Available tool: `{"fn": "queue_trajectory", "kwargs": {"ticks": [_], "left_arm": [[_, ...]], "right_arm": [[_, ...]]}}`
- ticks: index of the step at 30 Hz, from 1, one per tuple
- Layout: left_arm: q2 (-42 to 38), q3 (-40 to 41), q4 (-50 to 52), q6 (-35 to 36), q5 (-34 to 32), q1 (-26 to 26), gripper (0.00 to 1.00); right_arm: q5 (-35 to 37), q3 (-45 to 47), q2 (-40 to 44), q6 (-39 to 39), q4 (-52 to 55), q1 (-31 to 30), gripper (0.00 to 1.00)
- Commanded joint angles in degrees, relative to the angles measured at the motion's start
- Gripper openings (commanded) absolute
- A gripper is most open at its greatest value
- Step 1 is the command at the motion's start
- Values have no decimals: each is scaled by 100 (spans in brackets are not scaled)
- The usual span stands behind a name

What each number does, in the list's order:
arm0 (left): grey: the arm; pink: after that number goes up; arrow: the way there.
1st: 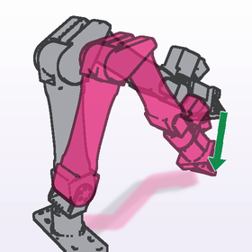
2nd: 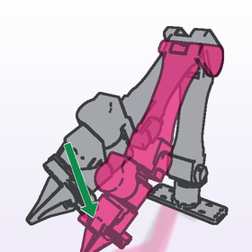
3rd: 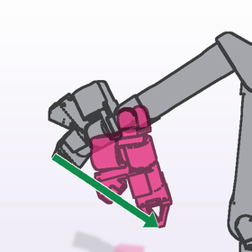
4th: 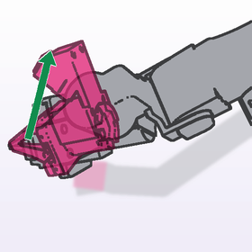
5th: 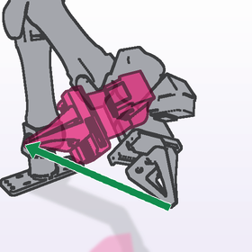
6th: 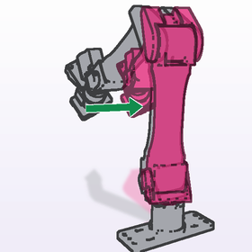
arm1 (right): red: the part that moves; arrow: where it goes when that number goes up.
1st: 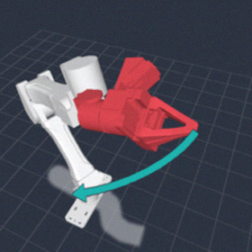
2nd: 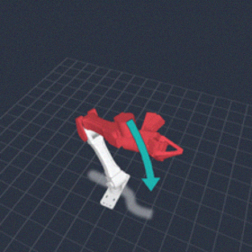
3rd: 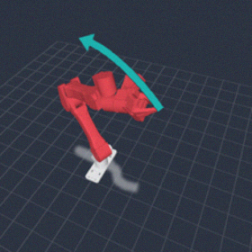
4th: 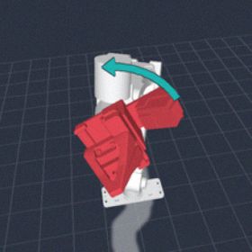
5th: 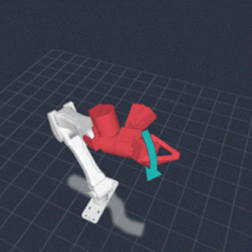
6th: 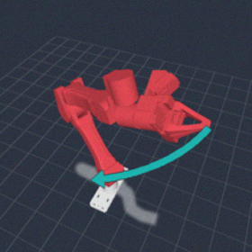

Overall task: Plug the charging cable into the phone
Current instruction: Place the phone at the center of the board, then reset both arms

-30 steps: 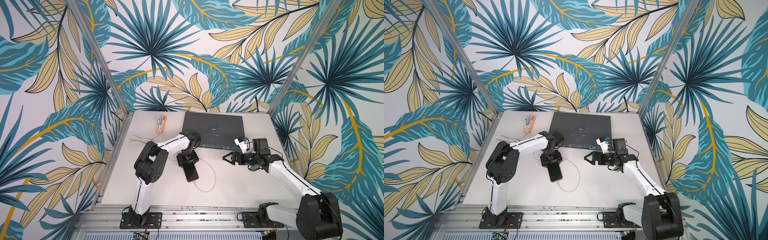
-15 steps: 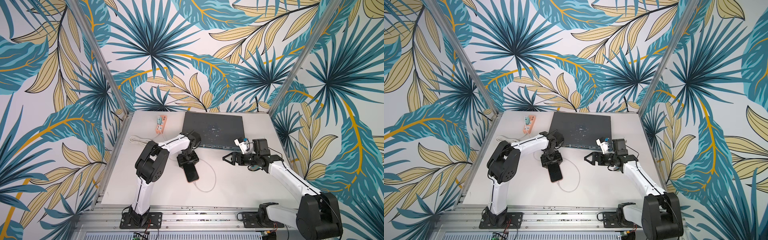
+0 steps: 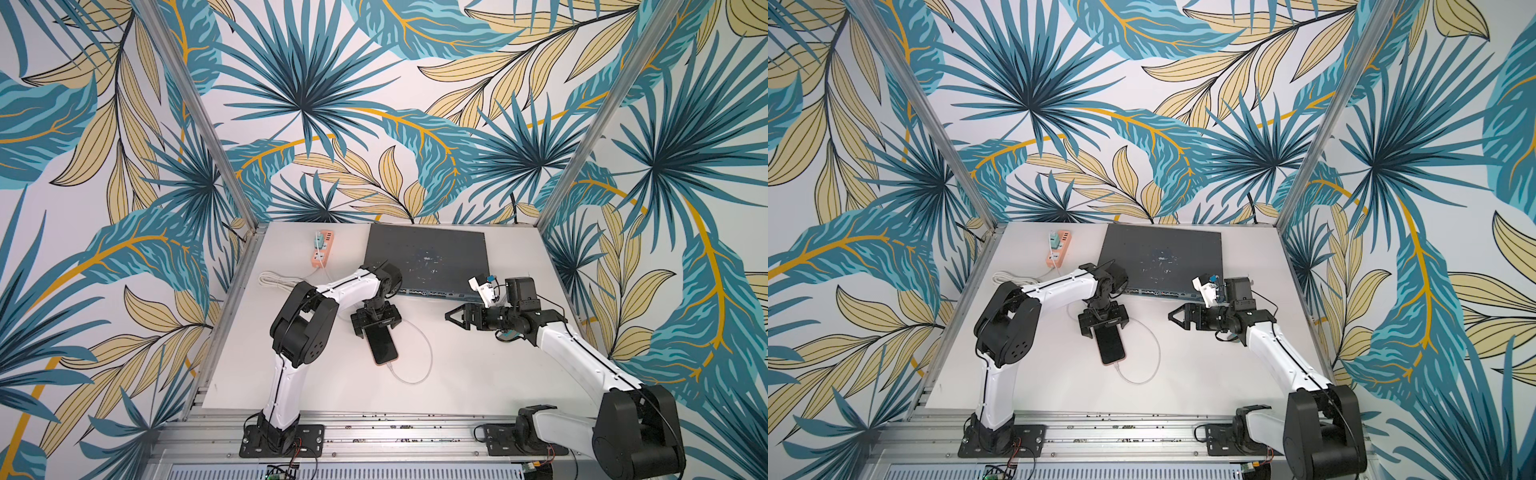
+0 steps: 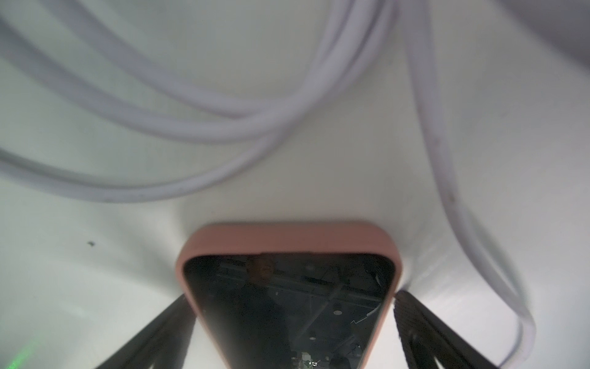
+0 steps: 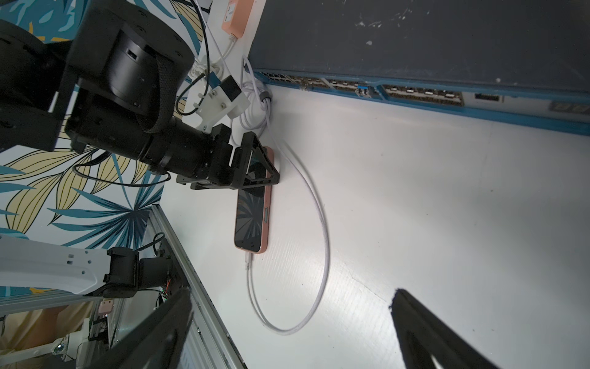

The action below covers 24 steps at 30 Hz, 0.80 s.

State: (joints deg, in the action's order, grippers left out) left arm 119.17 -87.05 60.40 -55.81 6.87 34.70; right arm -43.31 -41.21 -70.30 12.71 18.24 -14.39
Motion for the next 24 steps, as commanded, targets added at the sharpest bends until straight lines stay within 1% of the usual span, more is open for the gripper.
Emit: {"fn": "queue_trajectory", "kwargs": {"ticks": [1, 16, 20, 24], "left_arm": [[101, 90, -57, 22, 32, -42, 100], [-22, -125, 199, 178, 6, -155, 100], [-179, -255, 335, 193, -20, -165, 100], [-481, -427, 499, 270, -200, -184, 100]], "right_arm": [[-6, 79, 37, 54, -49, 19, 100], [22, -20, -76, 109, -165, 15, 100], [68, -195, -147, 109, -138, 16, 100], [117, -364, -176, 141, -128, 15, 100]]}}
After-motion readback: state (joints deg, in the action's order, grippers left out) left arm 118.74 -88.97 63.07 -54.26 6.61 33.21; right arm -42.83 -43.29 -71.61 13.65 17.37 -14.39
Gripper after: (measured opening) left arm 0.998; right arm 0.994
